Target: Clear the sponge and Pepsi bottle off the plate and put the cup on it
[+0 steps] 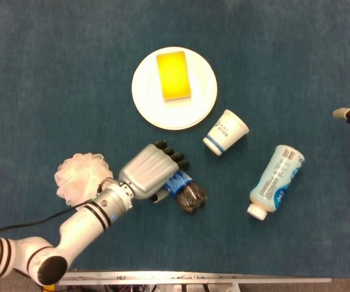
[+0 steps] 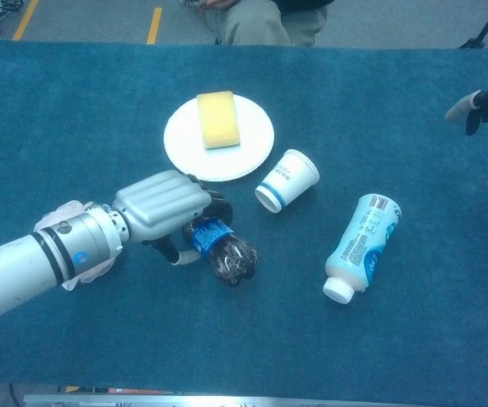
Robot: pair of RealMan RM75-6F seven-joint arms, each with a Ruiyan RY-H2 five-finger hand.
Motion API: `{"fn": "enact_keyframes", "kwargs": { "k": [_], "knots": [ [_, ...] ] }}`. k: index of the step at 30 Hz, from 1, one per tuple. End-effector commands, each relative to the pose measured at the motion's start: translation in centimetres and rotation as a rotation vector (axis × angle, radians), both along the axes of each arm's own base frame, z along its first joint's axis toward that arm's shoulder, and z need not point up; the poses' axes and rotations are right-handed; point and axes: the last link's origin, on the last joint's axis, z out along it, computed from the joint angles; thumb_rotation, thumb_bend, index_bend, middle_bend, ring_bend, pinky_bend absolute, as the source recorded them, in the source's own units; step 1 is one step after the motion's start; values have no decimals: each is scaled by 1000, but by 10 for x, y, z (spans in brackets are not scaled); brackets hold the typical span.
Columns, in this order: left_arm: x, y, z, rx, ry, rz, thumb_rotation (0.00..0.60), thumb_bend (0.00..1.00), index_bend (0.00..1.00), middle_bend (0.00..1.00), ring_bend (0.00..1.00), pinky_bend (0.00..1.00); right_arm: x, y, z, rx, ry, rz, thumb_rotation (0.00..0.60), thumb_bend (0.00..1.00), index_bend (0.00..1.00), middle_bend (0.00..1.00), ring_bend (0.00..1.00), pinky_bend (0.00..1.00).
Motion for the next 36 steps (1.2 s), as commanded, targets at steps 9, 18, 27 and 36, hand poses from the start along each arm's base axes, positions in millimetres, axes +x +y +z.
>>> {"fn": "enact_keyframes", "kwargs": {
  "k": [9,18,27,36],
  "knots": [
    [6,5,-23,-8,8,37,600,298,351,392,377,237,-4,-1,1,-4,1,-13,600,0,281,431,357,514],
    [9,8,-23,-22,36,76,600,297,35,117,130,236,-5,-4,1,-13,1,-21,600,0,281,431,357,514],
    [3,16,3,37,48,87,600,296,20,86,102,232,-2,-8,5,-32,-3,-22,600,0,281,431,358,514],
    [-16,24,56,183,20,118,600,297,32,91,101,231,13,-12,4,-31,0,19,600,0,281,431,354,514]
  ]
}}
